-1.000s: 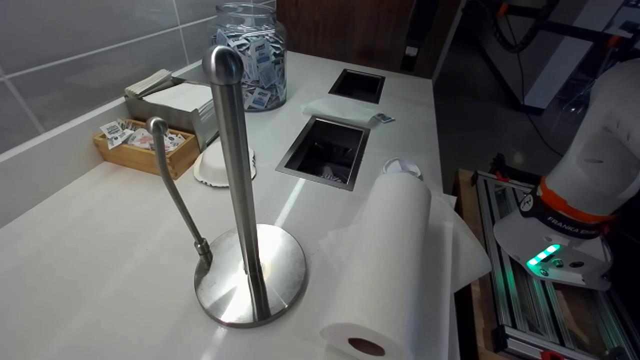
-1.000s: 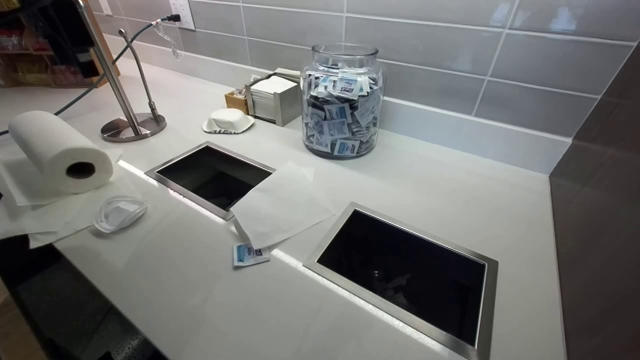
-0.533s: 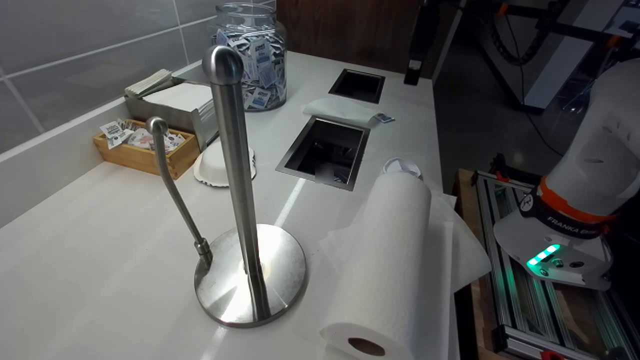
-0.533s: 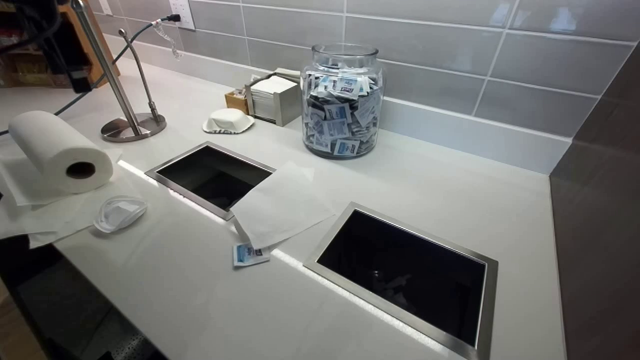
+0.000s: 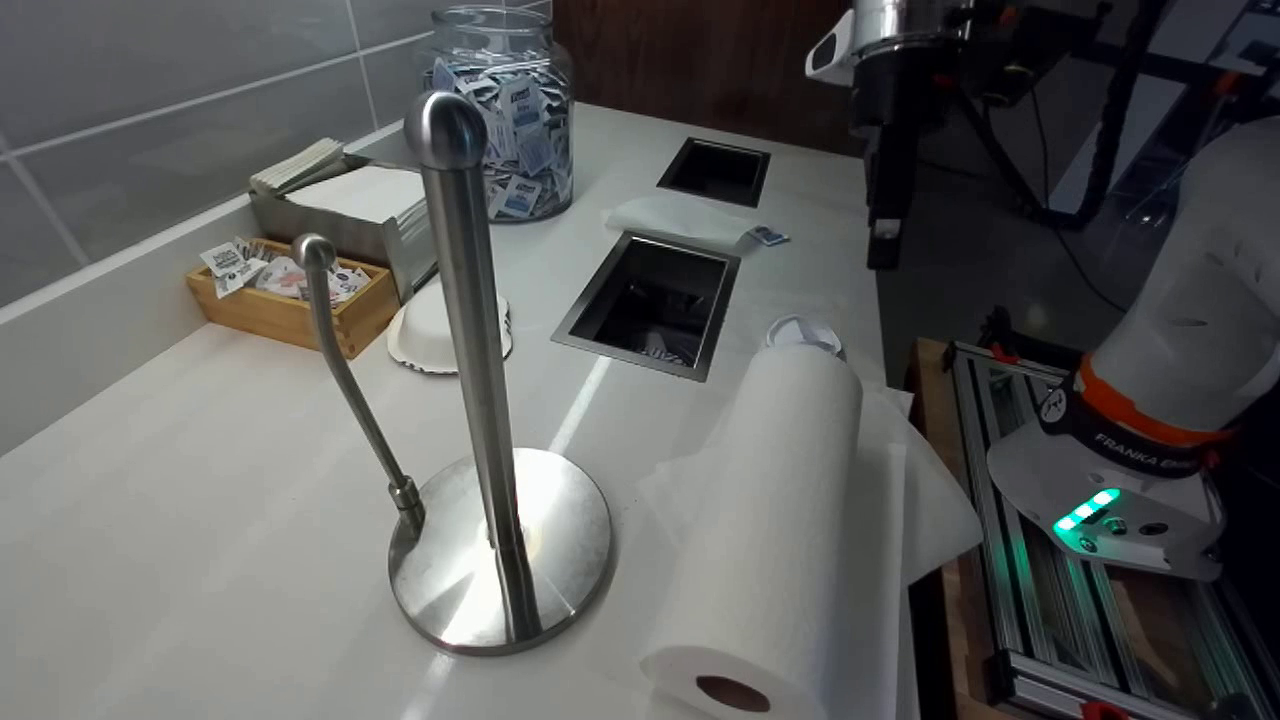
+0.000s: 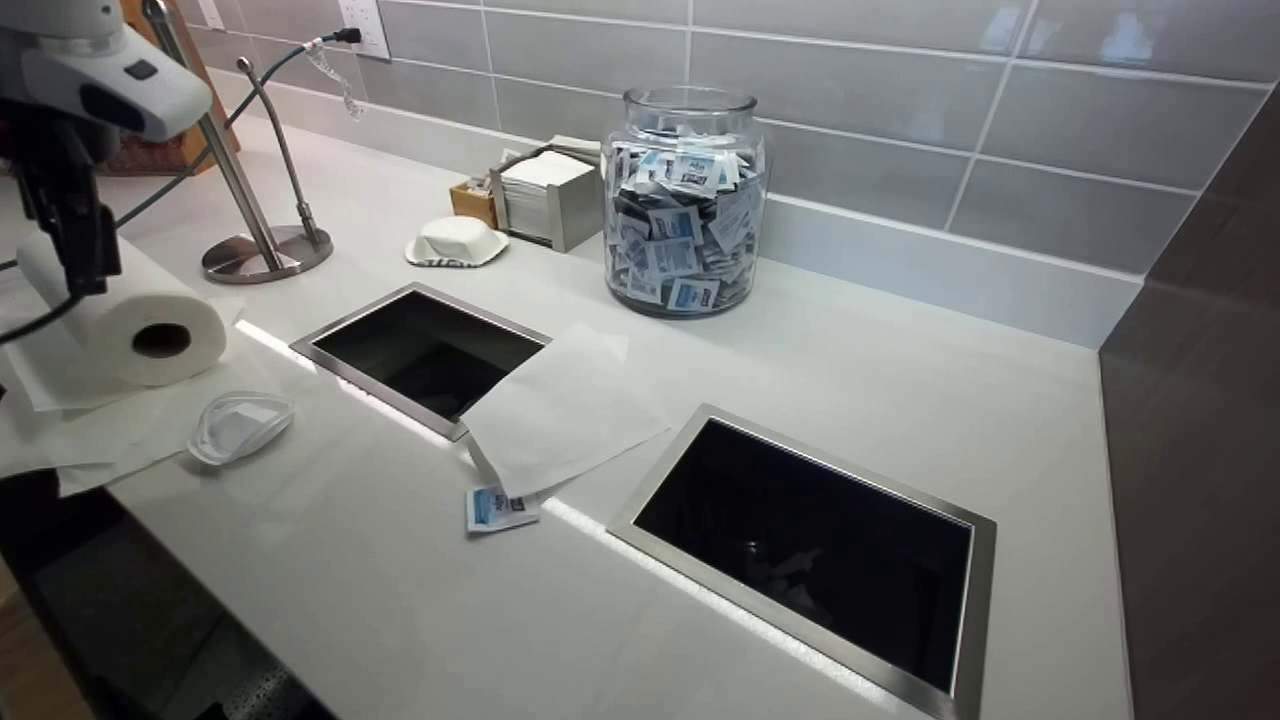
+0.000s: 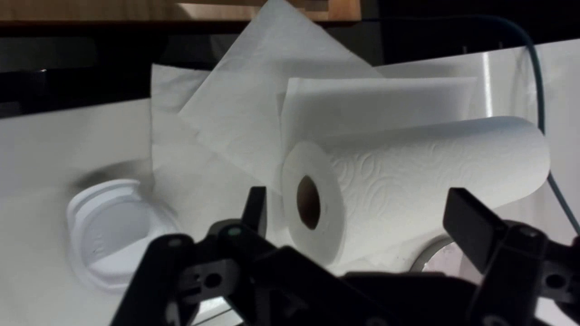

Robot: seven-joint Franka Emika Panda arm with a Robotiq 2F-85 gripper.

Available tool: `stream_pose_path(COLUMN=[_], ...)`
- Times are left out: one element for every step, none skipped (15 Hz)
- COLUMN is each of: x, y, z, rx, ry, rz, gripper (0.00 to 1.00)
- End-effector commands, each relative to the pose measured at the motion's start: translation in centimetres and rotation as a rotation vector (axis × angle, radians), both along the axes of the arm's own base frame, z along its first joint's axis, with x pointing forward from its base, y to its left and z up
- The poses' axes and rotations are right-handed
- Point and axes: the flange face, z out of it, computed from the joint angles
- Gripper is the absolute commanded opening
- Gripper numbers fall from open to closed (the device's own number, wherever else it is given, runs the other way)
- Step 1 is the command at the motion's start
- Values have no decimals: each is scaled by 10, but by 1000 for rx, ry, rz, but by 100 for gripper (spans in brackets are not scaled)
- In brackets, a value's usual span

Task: Put the paper towel roll in an upright position

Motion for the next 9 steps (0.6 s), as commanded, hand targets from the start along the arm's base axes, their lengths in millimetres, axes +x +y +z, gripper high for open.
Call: stream_pose_path(x=[-2, -5, -3, 0, 2, 3, 5, 5, 6], y=[-1, -1, -1, -1, 1, 3, 5, 8, 11], z=[-25, -33, -36, -41, -46, -53, -60, -68, -75], rx=[195, 245, 292, 336, 380, 412, 431, 447, 463], ry=[19, 15, 2, -10, -20, -20, -21, -19, -15], rz=[-1, -12, -22, -32, -37, -33, -32, -25, -16], gripper=[100, 100, 100, 100, 100, 100, 100, 100, 100])
